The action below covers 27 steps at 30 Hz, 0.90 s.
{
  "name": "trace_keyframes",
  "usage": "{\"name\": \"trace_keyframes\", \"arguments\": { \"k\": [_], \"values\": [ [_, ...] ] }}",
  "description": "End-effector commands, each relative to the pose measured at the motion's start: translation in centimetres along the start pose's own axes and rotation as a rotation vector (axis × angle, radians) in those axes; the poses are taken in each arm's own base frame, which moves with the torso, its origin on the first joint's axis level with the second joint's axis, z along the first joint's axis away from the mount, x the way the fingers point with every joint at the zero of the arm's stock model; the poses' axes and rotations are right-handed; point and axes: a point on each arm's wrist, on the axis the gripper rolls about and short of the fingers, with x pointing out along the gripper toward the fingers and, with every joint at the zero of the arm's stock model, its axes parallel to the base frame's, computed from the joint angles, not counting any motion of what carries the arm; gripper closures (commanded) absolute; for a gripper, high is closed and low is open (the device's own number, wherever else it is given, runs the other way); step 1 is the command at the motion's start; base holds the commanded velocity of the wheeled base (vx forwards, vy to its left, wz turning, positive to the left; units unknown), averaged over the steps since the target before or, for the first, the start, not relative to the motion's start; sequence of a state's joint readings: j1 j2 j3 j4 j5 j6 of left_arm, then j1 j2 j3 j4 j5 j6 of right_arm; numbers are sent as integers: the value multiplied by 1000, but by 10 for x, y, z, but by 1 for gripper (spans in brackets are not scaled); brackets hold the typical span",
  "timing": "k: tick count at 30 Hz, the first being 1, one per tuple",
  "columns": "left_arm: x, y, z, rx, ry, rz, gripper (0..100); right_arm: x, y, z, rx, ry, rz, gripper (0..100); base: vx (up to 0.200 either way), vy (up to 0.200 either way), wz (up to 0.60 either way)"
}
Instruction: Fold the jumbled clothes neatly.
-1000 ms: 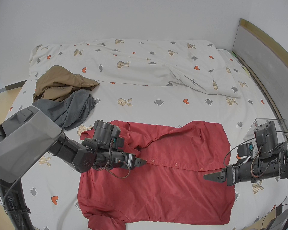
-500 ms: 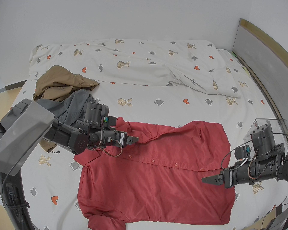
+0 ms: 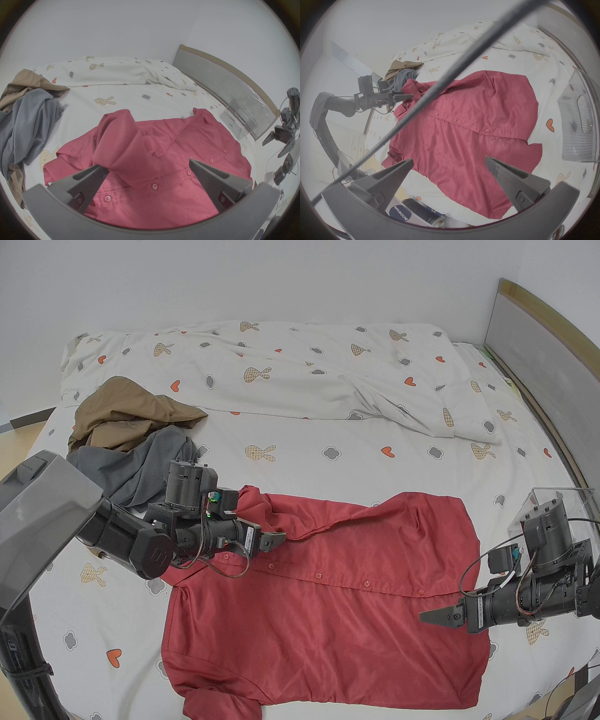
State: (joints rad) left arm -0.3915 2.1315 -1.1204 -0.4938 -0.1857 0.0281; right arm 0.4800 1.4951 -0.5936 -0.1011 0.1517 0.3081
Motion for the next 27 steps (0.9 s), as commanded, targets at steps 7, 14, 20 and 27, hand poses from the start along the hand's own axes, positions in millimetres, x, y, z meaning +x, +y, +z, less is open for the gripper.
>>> {"name": "trace_keyframes", "arguments": {
  "k": [7,14,20,27],
  "values": [
    [-28,-38,-46,61,-58,-36,0,2,-1,0,4,6,-3,0,0,0,0],
    [-15,-53,-80,74,-117,165,0,1,-1,0,5,4,-3,0,0,0,0],
    [-8,-48,-108,58,-105,200,0,1,-1,0,7,3,-5,0,0,0,0],
    [16,-27,-117,-12,-187,242,0,1,-2,0,9,4,-6,0,0,0,0]
  ]
}}
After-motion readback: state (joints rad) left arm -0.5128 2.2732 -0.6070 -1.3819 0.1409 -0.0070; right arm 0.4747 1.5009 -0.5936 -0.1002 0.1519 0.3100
